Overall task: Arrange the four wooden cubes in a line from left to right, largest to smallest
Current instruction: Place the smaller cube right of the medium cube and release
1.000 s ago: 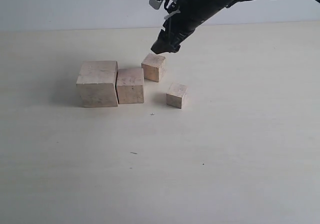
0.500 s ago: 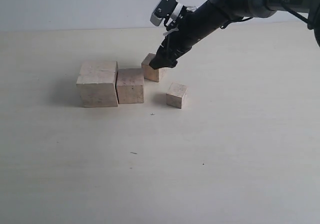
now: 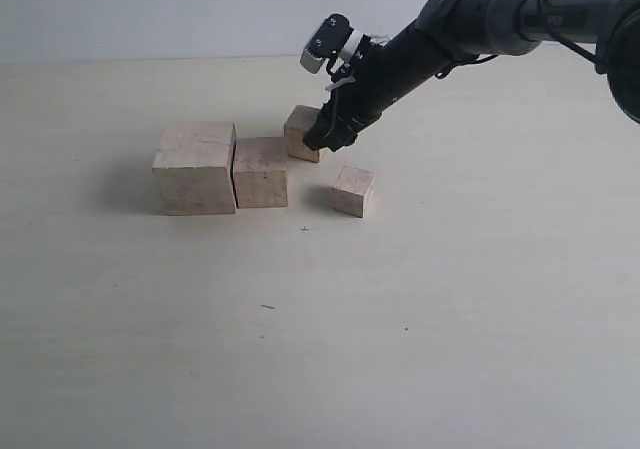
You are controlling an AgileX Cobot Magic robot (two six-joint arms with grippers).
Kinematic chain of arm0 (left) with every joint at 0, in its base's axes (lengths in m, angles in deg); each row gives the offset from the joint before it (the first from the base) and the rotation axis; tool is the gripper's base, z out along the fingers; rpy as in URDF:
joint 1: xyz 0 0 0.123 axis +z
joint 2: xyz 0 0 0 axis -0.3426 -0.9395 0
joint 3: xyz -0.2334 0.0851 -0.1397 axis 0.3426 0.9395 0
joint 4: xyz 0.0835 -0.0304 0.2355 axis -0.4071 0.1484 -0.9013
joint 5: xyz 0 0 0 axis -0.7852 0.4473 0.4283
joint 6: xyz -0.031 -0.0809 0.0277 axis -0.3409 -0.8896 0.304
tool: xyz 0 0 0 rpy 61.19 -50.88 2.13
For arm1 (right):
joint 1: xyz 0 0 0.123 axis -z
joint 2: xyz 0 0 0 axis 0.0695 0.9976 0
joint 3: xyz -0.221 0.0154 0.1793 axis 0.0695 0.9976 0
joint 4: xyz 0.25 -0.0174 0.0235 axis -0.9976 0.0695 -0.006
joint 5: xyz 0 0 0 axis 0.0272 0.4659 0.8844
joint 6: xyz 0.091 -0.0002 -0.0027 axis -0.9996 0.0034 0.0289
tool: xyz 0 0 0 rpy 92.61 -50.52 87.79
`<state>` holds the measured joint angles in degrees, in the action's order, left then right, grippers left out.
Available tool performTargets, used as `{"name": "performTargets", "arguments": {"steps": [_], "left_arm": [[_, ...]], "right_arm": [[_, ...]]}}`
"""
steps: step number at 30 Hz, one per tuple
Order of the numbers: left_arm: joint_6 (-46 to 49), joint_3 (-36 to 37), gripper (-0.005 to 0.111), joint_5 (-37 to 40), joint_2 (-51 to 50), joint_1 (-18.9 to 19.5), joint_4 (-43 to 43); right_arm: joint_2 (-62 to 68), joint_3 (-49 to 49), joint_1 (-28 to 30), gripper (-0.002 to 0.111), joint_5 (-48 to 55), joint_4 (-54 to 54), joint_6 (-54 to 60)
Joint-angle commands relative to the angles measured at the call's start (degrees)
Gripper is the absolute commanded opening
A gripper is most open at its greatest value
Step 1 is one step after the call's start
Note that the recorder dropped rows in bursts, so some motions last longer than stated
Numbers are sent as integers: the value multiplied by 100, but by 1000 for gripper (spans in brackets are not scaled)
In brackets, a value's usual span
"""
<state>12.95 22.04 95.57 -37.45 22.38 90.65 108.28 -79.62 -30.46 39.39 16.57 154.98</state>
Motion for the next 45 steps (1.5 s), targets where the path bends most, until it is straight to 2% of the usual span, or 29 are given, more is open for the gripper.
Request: {"name": "performTargets", "arguments": {"steps": [1, 6, 12, 18, 45], "left_arm": [[1, 15, 0, -41, 31, -26, 31], [1, 15, 0, -41, 31, -26, 31], [1, 15, 0, -41, 31, -26, 31], [1, 15, 0, -41, 31, -26, 31], [1, 15, 0, -41, 31, -26, 31]], "right_arm": [[-130, -14, 13, 1, 28, 169, 32], [-139, -14, 13, 0, 766, 759, 169], [-139, -14, 13, 0, 1840, 963, 1528], [-139, -14, 13, 0, 1916, 1107, 1743], [-139, 33, 13, 0, 1942, 251, 1718]]}}
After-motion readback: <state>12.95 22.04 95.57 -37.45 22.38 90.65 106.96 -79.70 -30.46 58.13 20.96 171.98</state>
